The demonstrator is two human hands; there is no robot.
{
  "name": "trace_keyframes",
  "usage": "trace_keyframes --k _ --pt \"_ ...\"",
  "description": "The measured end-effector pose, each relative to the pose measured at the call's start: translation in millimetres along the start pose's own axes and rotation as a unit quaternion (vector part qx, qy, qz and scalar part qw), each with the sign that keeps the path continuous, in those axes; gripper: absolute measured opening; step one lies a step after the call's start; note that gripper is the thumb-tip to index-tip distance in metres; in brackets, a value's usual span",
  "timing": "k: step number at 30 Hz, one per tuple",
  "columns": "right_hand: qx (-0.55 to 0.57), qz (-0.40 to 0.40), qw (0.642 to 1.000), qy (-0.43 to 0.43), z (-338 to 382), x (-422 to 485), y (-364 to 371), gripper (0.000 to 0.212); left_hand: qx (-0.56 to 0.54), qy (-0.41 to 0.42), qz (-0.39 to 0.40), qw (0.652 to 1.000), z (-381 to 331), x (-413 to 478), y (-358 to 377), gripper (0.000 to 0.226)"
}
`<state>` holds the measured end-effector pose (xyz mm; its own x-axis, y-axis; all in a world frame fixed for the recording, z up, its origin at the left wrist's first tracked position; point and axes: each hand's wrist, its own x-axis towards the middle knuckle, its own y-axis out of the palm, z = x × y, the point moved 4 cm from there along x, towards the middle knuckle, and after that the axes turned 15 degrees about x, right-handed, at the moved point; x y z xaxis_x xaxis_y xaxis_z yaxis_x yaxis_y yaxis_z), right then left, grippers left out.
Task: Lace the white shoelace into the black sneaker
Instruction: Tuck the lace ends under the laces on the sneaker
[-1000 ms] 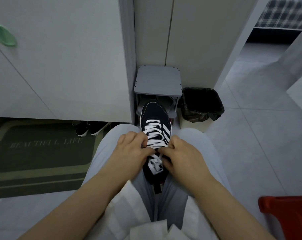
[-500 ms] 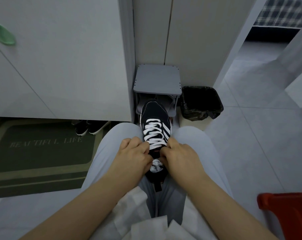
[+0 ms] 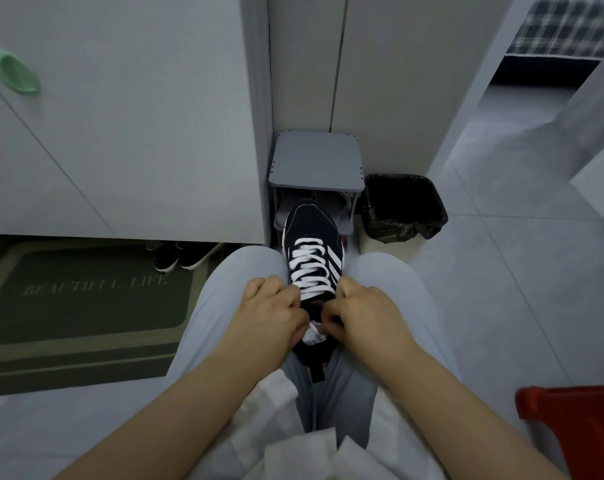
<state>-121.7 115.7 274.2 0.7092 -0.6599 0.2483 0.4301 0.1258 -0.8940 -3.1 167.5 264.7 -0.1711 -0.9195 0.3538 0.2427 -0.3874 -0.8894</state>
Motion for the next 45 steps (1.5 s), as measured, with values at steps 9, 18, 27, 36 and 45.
trace_keyframes --k 9,18,27,36,45 --pt "0.220 -0.001 0.965 0.141 -9.5 -6.3 -12.2 0.036 -0.129 -0.154 -0.006 0.980 24.5 4.5 -11.2 0.026" --pt "0.010 0.114 0.971 0.211 -20.7 18.5 -13.8 0.032 -0.066 -0.075 0.117 0.988 19.3 37.0 8.5 0.042" --pt "0.432 0.207 0.738 0.476 -102.9 34.0 52.6 0.098 -0.234 -0.135 0.250 0.930 5.6 121.9 126.0 0.039" --pt "0.359 -0.103 0.745 0.552 -203.1 18.7 198.8 0.041 -0.417 -0.207 0.317 0.826 -54.8 115.0 282.0 0.037" --pt "0.343 -0.035 0.781 0.522 -236.0 -3.0 303.0 0.030 -0.297 -0.466 0.437 0.710 -66.6 -17.1 366.3 0.124"
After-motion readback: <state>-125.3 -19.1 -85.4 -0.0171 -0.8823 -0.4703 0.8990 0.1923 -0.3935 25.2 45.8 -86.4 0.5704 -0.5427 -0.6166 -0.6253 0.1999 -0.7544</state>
